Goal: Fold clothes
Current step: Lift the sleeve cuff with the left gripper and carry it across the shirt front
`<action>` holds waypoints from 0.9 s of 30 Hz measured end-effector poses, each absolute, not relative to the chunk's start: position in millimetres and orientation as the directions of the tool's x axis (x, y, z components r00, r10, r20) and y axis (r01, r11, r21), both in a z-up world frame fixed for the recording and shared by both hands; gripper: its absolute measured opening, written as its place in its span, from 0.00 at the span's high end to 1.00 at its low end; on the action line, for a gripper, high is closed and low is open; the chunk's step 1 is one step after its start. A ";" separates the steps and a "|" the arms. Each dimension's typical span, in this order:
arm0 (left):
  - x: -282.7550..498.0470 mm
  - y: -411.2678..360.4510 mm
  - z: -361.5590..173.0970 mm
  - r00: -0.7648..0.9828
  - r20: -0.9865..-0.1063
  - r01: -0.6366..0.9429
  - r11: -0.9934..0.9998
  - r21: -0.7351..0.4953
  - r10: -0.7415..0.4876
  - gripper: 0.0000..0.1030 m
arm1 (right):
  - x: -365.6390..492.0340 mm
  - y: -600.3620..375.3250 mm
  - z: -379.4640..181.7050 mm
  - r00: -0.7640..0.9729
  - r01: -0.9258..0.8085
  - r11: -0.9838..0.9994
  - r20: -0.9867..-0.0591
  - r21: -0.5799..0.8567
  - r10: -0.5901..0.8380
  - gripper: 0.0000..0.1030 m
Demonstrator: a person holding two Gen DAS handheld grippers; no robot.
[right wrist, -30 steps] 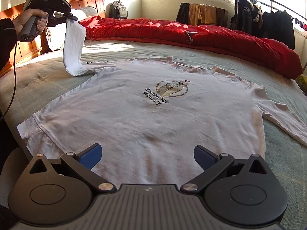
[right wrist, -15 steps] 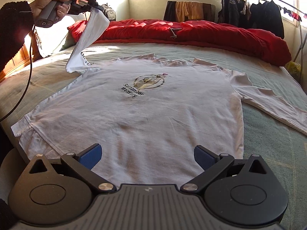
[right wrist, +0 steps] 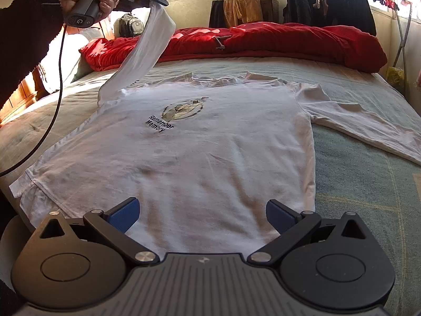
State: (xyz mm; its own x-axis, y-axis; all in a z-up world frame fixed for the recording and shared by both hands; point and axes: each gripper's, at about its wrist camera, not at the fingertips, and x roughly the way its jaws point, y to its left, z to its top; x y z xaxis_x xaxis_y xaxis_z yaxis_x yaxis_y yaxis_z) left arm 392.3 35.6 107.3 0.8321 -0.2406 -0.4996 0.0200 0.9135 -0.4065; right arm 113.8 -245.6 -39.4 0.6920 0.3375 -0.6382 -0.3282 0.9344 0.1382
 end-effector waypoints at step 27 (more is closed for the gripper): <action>407.3 -130.7 -0.2 0.711 -0.654 0.222 0.964 -0.144 -0.261 0.92 | 118.5 -264.7 -52.9 0.669 -0.275 0.946 -0.672 0.172 0.316 0.00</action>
State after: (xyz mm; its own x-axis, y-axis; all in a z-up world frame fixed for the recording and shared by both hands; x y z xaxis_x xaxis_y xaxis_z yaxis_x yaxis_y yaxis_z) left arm 407.3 -130.7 -0.2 0.7105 -0.2608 -0.6536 0.2216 0.9645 -0.1439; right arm 118.5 -264.7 -52.9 0.6693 0.3163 -0.6723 -0.2745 0.9461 0.1718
